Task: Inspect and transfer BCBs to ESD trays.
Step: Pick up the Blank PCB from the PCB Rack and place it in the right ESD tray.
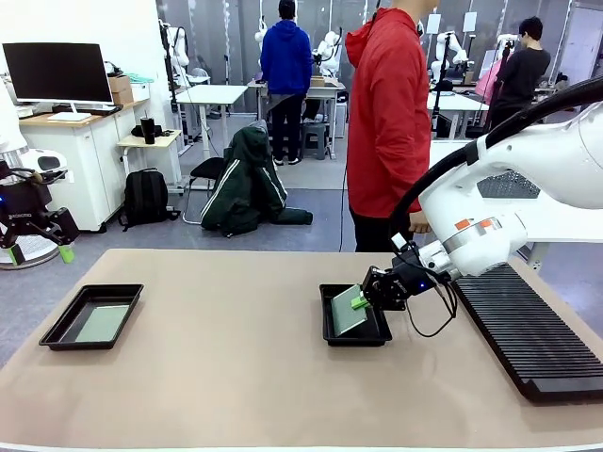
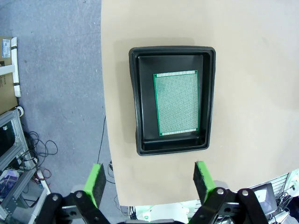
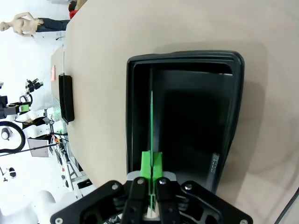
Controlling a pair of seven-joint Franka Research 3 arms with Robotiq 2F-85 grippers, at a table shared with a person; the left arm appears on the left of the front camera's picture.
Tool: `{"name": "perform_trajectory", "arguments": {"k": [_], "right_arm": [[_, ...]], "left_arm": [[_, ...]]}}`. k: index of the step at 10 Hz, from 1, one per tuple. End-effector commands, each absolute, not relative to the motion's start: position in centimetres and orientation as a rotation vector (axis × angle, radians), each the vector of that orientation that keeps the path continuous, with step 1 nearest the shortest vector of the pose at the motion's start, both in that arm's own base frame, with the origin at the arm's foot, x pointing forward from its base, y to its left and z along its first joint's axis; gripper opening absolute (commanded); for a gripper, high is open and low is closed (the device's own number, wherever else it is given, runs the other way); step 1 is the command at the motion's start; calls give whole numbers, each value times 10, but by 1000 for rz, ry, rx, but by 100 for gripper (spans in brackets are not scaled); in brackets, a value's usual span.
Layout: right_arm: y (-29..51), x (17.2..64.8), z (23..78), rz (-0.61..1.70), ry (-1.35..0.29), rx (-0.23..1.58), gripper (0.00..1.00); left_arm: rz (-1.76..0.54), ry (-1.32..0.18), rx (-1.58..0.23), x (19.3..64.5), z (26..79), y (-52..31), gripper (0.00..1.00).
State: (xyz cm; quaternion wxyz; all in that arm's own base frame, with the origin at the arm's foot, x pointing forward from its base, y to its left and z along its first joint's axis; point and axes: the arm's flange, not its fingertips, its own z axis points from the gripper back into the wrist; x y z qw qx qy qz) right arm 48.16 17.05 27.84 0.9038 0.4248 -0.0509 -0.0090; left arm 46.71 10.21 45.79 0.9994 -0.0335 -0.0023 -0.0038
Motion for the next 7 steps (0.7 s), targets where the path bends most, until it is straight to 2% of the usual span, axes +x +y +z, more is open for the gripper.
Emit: {"name": "perform_trajectory", "arguments": {"k": [1,2,7], "right_arm": [[180,486,276,-38,-93,828,2],[170,482,278,-19,-105,878,2],[170,482,278,-19,-105,878,2]], "left_arm": [[-12,-19,-68,466,455,103,100],[-12,-19,-68,466,455,103,100],[-12,-19,-68,466,455,103,100]]}}
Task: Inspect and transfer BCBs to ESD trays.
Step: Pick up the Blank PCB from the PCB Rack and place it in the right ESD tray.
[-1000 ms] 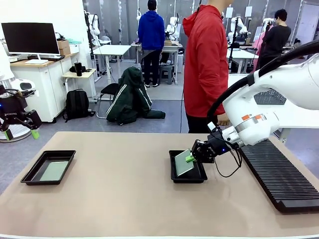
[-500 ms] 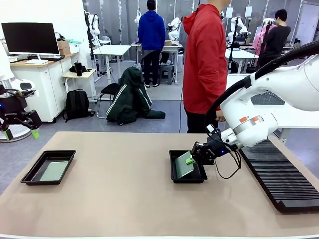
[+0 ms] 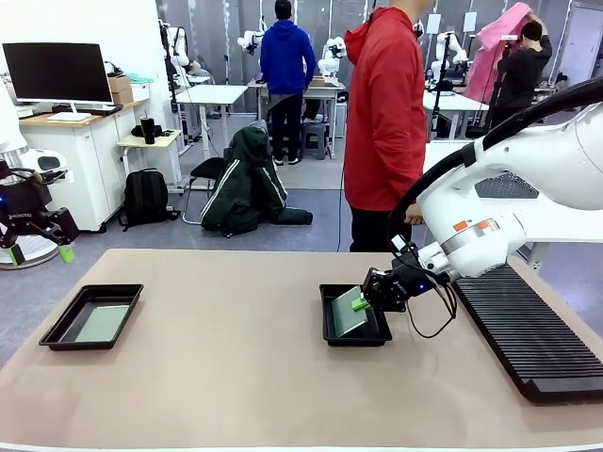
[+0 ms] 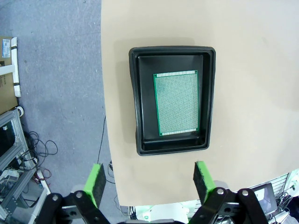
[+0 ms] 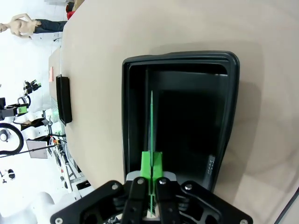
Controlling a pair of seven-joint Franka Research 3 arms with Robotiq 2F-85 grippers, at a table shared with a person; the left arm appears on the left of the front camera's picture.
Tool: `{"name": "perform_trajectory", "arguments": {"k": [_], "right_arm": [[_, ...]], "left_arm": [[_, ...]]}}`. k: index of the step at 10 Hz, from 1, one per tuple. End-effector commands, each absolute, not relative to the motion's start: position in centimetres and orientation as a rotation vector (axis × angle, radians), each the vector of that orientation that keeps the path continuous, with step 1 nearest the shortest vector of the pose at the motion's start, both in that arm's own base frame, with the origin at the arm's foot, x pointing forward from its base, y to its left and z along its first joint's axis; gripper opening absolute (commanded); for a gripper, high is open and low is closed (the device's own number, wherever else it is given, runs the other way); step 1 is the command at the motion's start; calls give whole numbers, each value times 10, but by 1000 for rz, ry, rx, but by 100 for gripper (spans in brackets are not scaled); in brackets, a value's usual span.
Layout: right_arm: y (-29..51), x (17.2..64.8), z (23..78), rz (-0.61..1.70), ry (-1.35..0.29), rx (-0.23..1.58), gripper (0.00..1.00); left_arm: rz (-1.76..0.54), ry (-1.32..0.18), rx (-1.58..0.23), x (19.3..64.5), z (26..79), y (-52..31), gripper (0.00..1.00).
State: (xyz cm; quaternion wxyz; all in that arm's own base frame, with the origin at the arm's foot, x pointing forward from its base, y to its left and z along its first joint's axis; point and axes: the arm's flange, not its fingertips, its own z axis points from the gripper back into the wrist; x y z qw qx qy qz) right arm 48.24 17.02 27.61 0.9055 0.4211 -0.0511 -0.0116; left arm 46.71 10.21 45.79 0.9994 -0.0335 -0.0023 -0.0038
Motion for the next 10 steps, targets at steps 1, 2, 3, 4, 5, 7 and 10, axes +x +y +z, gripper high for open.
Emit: {"name": "perform_trajectory", "arguments": {"k": [1,2,3,4,5,7,10], "right_arm": [[170,482,278,-19,-105,878,2],[170,482,278,-19,-105,878,2],[170,482,278,-19,-105,878,2],[170,482,276,-24,-106,870,2],[172,484,280,-31,-101,856,2],[179,486,289,-38,-77,807,14],[191,484,315,-38,-50,697,41]], "left_arm": [[-12,-19,-68,466,455,103,100],[-12,-19,-68,466,455,103,100],[-12,-19,-68,466,455,103,100],[-12,-19,-68,466,455,103,100],[-12,-19,-68,466,455,103,100],[-12,-19,-68,466,455,103,100],[-12,-19,-68,466,455,103,100]]}}
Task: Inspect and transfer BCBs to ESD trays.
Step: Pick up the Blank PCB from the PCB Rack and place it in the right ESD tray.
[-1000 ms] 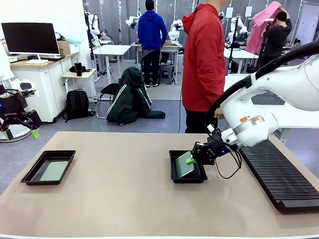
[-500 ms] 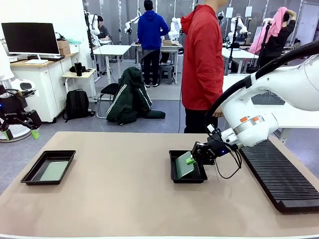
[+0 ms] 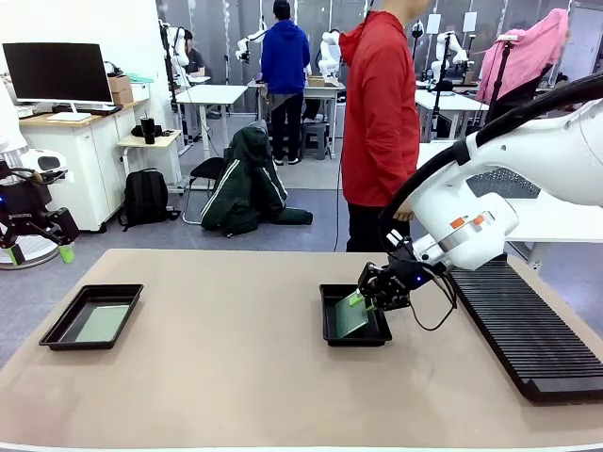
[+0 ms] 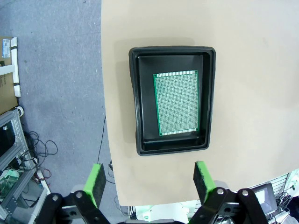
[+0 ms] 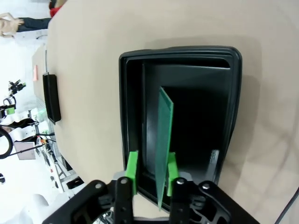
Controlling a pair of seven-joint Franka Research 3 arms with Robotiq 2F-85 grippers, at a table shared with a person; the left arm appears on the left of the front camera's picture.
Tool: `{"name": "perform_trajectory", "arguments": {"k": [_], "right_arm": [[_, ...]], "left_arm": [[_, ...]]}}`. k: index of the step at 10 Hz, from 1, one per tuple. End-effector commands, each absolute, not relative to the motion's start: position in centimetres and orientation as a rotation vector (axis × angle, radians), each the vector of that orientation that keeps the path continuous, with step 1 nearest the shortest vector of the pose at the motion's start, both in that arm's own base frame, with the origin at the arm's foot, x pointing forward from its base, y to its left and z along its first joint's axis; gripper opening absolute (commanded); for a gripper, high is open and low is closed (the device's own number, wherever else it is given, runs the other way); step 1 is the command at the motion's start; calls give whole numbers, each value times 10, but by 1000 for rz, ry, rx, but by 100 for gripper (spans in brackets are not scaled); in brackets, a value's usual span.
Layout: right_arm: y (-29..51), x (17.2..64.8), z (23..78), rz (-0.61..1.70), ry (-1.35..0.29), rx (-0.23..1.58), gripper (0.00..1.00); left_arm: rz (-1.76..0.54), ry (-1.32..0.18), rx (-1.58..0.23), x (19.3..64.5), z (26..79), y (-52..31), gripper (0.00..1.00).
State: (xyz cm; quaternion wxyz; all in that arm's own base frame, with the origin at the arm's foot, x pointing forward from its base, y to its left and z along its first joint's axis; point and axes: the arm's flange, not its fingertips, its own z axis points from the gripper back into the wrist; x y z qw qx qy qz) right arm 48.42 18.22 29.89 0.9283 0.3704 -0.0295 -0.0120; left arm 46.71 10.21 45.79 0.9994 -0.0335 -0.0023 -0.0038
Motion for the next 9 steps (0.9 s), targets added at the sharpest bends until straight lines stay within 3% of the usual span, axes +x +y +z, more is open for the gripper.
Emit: {"name": "perform_trajectory", "arguments": {"k": [1,2,3,4,5,6,7,8,9], "right_arm": [[196,483,327,-39,-37,649,44],[201,483,338,-51,-25,585,56],[208,484,349,-43,-9,517,59],[217,486,359,-40,1,426,71],[226,489,370,-29,5,305,74],[234,490,379,-28,12,199,86],[242,489,386,-19,23,119,89],[247,486,394,-29,24,67,100],[249,482,402,-31,26,51,100]], "left_arm": [[-12,-19,-68,466,455,103,100],[-12,-19,-68,466,455,103,100],[-12,-19,-68,466,455,103,100],[-12,-19,-68,466,455,103,100],[-12,-19,-68,466,455,103,100],[-12,-19,-68,466,455,103,100],[-12,-19,-68,466,455,103,100],[-12,-19,-68,466,455,103,100],[-12,-19,-68,466,455,103,100]]}}
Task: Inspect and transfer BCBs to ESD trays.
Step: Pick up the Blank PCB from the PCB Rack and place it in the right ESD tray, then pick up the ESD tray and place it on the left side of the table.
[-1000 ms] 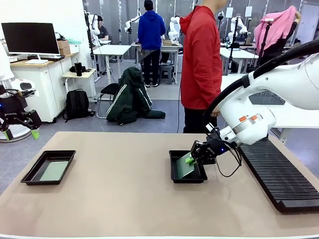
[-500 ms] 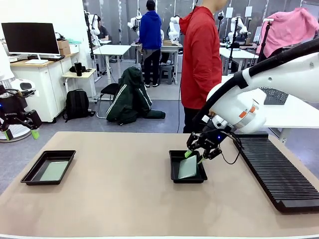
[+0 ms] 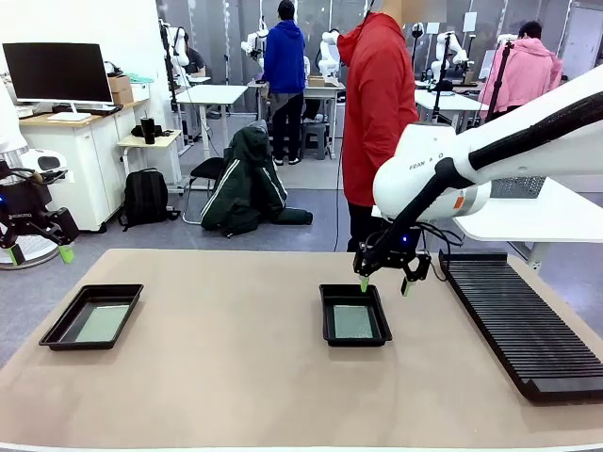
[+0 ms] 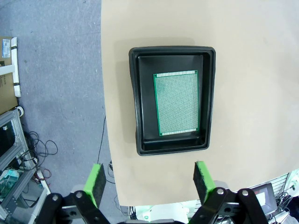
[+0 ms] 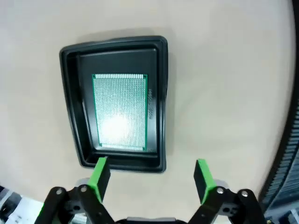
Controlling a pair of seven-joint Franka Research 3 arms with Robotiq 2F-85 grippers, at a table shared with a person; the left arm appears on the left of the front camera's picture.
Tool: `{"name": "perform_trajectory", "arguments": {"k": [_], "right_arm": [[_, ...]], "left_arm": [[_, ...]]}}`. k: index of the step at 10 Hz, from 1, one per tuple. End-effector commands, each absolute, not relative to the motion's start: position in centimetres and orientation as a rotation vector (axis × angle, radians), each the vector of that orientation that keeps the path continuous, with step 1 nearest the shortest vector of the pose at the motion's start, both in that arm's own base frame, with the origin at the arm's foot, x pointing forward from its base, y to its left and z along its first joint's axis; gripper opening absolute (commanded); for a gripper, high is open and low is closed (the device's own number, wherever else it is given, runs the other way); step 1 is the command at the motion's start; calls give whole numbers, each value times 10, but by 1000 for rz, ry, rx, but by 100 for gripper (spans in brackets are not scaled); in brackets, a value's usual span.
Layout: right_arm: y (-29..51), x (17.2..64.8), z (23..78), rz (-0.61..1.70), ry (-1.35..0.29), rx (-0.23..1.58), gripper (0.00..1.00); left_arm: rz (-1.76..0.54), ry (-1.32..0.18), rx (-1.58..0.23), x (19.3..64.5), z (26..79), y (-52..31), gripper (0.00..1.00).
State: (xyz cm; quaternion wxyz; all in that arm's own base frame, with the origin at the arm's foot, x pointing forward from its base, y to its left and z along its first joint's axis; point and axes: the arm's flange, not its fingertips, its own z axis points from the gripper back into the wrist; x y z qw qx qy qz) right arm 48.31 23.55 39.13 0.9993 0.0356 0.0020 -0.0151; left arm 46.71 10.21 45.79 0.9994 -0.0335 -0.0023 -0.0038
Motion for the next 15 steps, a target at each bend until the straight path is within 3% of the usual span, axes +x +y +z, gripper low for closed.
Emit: {"name": "perform_trajectory", "arguments": {"k": [1,15], "right_arm": [[248,476,409,-37,27,35,100],[243,476,413,-25,25,48,100]], "left_arm": [[-12,-19,-68,466,455,103,100],[-12,-19,-68,466,455,103,100]]}}
